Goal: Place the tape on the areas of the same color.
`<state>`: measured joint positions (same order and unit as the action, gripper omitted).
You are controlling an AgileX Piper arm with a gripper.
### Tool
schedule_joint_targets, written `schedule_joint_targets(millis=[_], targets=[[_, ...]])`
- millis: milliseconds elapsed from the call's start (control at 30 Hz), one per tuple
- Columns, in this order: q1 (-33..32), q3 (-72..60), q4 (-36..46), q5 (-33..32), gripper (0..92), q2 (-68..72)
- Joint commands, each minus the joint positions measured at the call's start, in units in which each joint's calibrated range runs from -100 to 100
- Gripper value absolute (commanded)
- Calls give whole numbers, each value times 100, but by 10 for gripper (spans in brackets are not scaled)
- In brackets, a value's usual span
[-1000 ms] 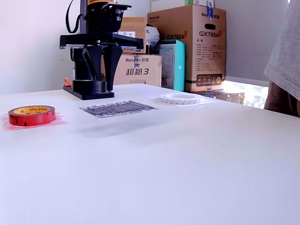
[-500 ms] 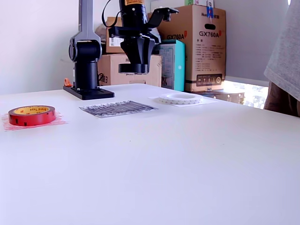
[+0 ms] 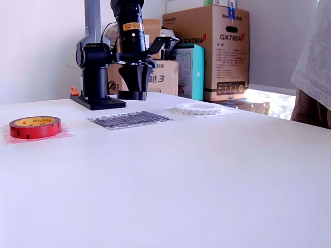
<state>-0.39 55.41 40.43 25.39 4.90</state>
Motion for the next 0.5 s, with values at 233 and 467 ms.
schedule_joint_targets(millis=[233,467], targets=[[22,170,68,-100,0,52],[22,170,68,-133,0,71]])
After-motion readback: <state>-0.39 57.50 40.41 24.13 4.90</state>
